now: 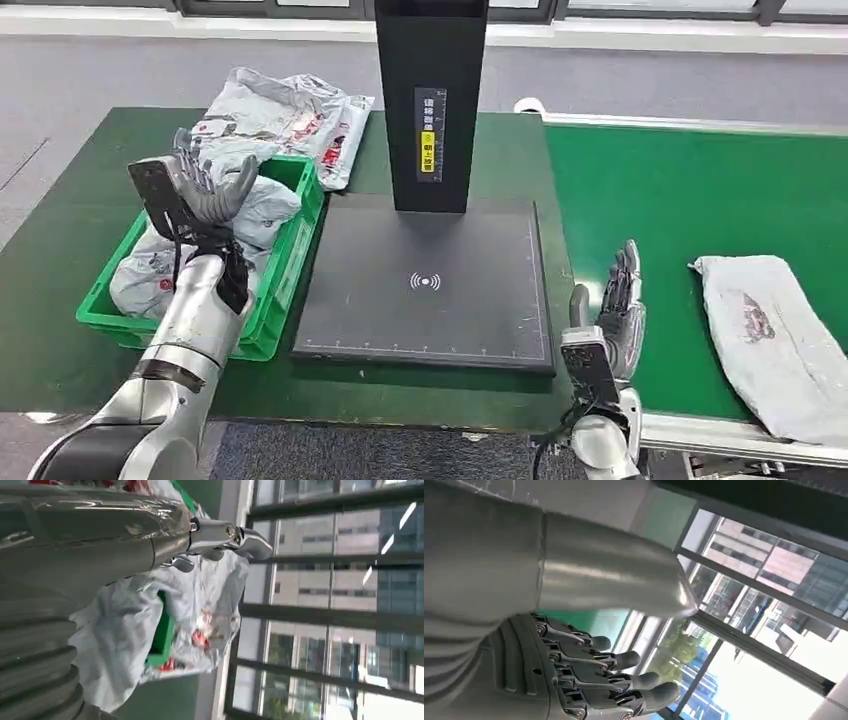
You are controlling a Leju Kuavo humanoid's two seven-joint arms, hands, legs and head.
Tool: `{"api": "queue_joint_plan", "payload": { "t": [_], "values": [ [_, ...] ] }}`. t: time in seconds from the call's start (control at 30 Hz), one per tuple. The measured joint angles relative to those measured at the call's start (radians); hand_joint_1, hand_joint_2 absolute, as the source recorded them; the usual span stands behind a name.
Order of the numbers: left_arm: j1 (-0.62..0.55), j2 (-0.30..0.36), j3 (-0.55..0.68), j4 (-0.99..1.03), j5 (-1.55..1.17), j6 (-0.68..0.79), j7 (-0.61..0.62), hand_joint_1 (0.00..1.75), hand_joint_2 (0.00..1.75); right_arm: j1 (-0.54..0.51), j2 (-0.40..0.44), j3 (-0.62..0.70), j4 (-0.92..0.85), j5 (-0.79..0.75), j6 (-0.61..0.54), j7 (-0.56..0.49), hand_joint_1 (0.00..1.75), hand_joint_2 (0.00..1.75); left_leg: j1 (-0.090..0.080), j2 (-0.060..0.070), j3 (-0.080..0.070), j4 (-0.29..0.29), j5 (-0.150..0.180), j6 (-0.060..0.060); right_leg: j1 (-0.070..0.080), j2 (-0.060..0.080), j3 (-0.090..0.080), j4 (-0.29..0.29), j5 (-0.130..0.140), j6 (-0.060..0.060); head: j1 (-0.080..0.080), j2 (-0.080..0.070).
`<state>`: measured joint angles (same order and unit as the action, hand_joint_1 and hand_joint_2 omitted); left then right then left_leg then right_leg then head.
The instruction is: Moved the parcel from conveyor to table for the left to box.
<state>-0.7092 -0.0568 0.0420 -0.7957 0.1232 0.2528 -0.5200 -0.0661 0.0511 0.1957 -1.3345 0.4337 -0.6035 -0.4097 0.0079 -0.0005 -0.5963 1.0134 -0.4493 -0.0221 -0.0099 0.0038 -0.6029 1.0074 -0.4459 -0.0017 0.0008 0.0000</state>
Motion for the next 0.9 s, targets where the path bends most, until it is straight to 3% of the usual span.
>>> {"api": "queue_joint_plan", "payload": {
  "t": [0.23,0.5,0.63,0.77,0.9],
  "values": [
    [0.097,-0.069,-0.184,-0.051,-0.098,-0.223,-0.027,0.0,1.75,-0.142,-0.035,-0.068,0.197,0.036,0.017,0.088,0.0,1.75,-0.002,-0.004,0.0,0.0,0.001,0.002,-0.002,-0.003,0.001,0.0,0.0,0.001,0.0,0.0],
    [0.189,-0.178,-0.422,0.007,-0.238,-0.114,-0.081,0.0,1.75,-0.24,-0.127,-0.21,0.502,0.094,-0.018,0.141,0.0,1.75,-0.005,-0.005,-0.002,0.002,-0.002,0.008,-0.005,-0.005,0.001,-0.001,-0.001,0.005,0.0,0.0],
    [0.203,-0.193,-0.474,0.064,-0.233,-0.104,-0.129,0.0,1.75,-0.277,-0.162,-0.261,0.64,0.164,-0.057,0.182,0.0,1.75,-0.005,-0.005,-0.002,0.002,-0.003,0.008,-0.005,-0.004,0.001,-0.001,-0.002,0.006,0.0,0.0],
    [0.205,-0.197,-0.494,0.109,-0.222,-0.112,-0.143,0.0,1.75,-0.315,-0.191,-0.28,0.755,0.309,-0.087,0.336,0.0,1.75,-0.005,-0.005,-0.002,0.002,-0.003,0.008,-0.005,-0.004,0.001,-0.001,-0.002,0.006,0.0,0.0],
    [0.206,-0.198,-0.499,0.134,-0.22,-0.114,-0.145,0.0,1.75,-0.337,-0.206,-0.287,0.815,0.328,-0.089,0.354,0.0,1.75,-0.005,-0.005,-0.002,0.002,-0.003,0.008,-0.005,-0.004,0.001,-0.001,-0.002,0.006,0.0,0.0]
  ]
}}
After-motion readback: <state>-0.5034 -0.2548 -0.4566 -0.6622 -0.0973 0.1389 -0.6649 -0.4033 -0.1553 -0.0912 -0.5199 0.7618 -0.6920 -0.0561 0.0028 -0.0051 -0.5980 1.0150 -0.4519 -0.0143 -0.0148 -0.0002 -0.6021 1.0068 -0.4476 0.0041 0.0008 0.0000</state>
